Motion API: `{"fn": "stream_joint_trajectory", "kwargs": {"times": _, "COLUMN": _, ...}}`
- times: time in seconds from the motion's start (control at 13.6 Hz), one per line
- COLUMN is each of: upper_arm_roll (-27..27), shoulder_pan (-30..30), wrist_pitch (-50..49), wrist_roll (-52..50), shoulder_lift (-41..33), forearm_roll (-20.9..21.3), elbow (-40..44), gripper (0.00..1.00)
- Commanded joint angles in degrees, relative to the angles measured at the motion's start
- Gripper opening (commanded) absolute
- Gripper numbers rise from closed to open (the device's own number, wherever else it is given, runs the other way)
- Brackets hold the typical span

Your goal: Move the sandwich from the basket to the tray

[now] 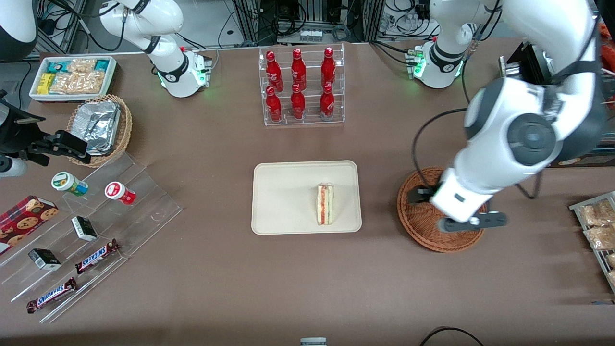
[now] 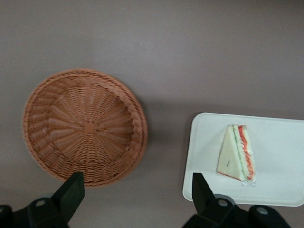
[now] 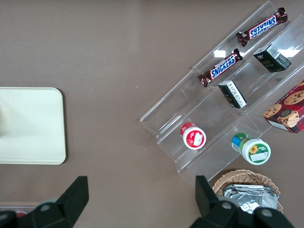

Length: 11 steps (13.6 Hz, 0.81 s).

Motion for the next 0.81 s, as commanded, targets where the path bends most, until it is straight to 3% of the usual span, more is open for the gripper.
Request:
{"fn": "stream_joint_trajectory", "kwargs": {"times": 0.0, "upper_arm_roll": -0.5, "shoulder_pan": 2.58, "wrist_pitch": -2.3, "wrist_roll": 0.28, "shoulder_lift": -3.23, "forearm_roll": 0.54, "elbow": -1.36, "gripper": 1.0}}
{"fn": "stream_joint_trajectory", "kwargs": {"times": 0.29, "upper_arm_roll": -0.5, "shoulder_pan": 5.66, "wrist_pitch": -4.85, "wrist_roll": 0.46, "shoulder_lift": -5.43, "forearm_roll": 0.46, "elbow": -1.36, "gripper": 1.0}}
{"fn": "stream_joint_trajectory", "kwargs": {"times": 0.73, "upper_arm_roll": -0.32, "shoulder_pan": 11.98, "wrist_pitch": -9.34, "wrist_roll": 15.01, "shoulder_lift": -9.82, "forearm_roll": 0.46, "elbow": -2.5, "gripper": 1.0}}
